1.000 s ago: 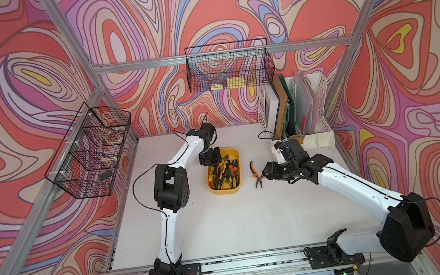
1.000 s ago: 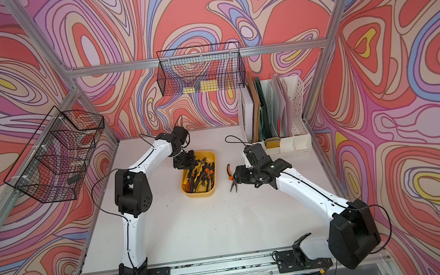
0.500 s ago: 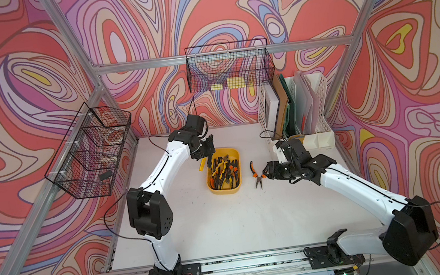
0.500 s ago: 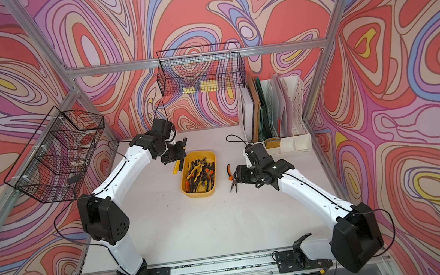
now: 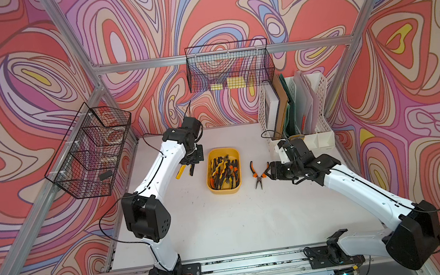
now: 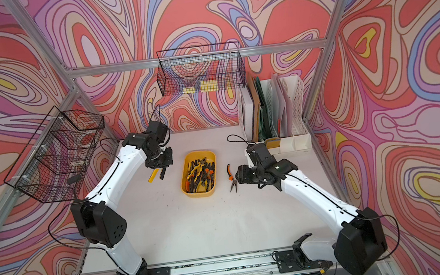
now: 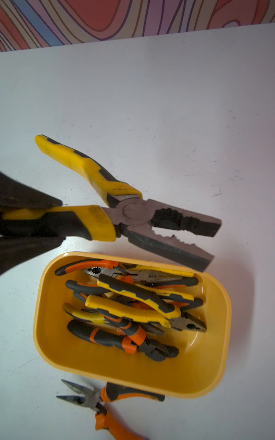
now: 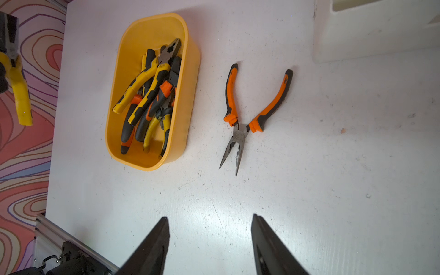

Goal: Take the pliers out of the storage box
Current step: Pick up the pliers from the storage box, then place the pliers at the center of the board.

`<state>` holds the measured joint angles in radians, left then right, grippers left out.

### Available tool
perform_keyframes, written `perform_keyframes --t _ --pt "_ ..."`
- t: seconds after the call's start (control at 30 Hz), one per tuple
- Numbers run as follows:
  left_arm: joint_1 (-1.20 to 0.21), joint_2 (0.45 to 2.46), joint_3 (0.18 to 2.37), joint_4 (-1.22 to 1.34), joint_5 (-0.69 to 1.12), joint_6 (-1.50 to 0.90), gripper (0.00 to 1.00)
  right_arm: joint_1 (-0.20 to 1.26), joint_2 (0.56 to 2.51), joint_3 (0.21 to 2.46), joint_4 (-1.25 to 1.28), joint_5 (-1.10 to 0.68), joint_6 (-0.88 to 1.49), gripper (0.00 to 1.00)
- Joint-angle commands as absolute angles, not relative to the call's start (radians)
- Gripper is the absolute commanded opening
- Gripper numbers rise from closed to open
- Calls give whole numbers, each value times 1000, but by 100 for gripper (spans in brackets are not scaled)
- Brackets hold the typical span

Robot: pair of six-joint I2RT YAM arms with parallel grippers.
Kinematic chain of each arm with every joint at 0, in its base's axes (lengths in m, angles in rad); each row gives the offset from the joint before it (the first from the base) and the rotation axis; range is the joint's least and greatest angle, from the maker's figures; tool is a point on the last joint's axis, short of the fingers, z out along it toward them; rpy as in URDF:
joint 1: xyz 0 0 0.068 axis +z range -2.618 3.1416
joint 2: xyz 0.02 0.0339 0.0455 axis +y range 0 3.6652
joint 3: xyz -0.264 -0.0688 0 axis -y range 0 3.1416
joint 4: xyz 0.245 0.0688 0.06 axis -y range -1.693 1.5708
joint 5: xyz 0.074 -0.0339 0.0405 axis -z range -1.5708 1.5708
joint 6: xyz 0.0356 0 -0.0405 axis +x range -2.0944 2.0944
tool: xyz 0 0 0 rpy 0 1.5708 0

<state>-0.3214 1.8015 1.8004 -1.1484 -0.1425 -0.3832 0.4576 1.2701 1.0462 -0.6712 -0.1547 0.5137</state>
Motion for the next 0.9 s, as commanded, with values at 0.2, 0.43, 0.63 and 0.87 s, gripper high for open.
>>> perform_keyframes --t 0.2,0.43,0.63,0.87 --pt "-223 1887 1666 -995 -139 -392 0 459 1258 1086 -718 -110 510 62" --pt "-188 1991 1681 -934 -41 -411 0 459 1275 1138 -761 -92 487 70" --pt "-177 2092 1710 -937 55 -433 0 459 1295 1195 -739 -123 445 75" --pt "-161 2124 1667 -892 106 -436 32 460 1405 1310 -784 -152 416 76"
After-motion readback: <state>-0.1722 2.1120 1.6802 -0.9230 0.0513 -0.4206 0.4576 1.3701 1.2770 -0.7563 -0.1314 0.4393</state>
